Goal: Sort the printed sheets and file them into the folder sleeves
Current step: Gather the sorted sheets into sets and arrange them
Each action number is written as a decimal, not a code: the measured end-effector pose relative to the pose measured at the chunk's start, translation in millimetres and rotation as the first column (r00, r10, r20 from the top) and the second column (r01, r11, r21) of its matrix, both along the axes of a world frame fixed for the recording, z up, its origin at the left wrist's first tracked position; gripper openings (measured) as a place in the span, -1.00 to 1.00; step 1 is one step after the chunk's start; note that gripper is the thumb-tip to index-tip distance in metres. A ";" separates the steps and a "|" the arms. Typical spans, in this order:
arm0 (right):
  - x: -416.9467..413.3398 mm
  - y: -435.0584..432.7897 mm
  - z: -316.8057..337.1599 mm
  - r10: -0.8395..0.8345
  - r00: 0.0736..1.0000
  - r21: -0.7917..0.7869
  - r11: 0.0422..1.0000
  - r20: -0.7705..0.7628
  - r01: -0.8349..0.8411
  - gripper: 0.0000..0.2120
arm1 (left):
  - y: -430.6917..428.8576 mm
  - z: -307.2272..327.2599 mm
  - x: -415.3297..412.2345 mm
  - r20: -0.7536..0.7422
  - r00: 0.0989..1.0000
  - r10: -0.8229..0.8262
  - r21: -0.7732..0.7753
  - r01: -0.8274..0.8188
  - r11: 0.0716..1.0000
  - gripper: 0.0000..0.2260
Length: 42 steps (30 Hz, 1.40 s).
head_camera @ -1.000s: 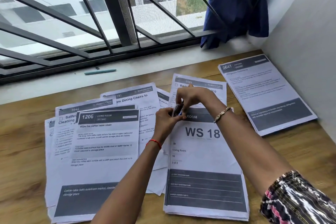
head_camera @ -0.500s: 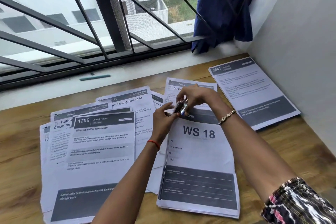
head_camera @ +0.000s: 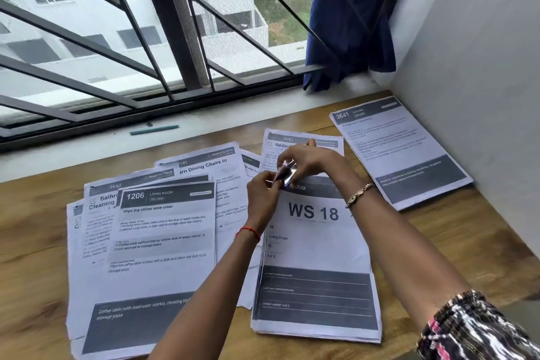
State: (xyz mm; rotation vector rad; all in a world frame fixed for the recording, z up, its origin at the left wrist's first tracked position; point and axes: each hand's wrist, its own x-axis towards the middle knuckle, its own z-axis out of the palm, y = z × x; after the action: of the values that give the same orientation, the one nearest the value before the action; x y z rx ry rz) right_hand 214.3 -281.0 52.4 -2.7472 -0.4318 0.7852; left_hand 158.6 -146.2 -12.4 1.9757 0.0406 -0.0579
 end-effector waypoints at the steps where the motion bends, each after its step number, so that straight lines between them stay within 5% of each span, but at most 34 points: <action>1: 0.4 0.4 0.3 -0.001 1.000 0.001 1.000 -0.007 0.001 -0.50 | 0.0 0.8 -0.2 0.001 1.000 -0.002 0.006 0.002 1.000 -0.94; 15: -0.5 5.9 -6.8 0.011 0.999 -0.014 1.000 0.053 -0.010 -0.71 | -2.6 1.4 2.4 -0.002 0.997 0.079 0.014 -0.079 0.997 -0.88; 22: 0.6 11.5 -8.6 0.054 0.998 -0.074 0.996 0.019 -0.052 -0.60 | 1.3 -5.4 2.6 -0.008 0.998 0.069 0.004 -0.069 0.998 -0.90; 26: 6.2 9.2 -6.8 0.051 0.999 -0.012 0.999 0.007 -0.050 -0.64 | 8.4 -5.7 0.6 -0.116 0.992 0.049 -0.142 -0.066 0.988 -0.76; 31: 13.6 9.9 -10.8 0.037 0.999 -0.008 0.999 0.032 -0.037 -0.66 | 14.7 -2.0 2.2 -0.209 0.955 -0.209 -0.396 0.112 0.911 -0.83; 35: 15.4 12.4 -18.1 0.053 0.995 -0.032 0.998 0.082 -0.050 -0.79 | 14.8 -2.7 5.3 -0.167 0.966 -0.197 -0.303 0.140 0.943 -0.86; 42: 10.7 19.3 -29.4 0.114 0.990 -0.042 0.993 0.079 -0.111 -0.65 | 17.1 -16.0 8.7 -0.138 0.980 -0.145 -0.179 0.119 0.977 -0.89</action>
State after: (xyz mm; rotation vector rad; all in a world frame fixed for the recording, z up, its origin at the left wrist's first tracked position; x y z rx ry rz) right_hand 225.0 -261.7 23.0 -2.8179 -0.5995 0.7166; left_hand 167.3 -129.1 -28.4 1.7978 0.0020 -0.2891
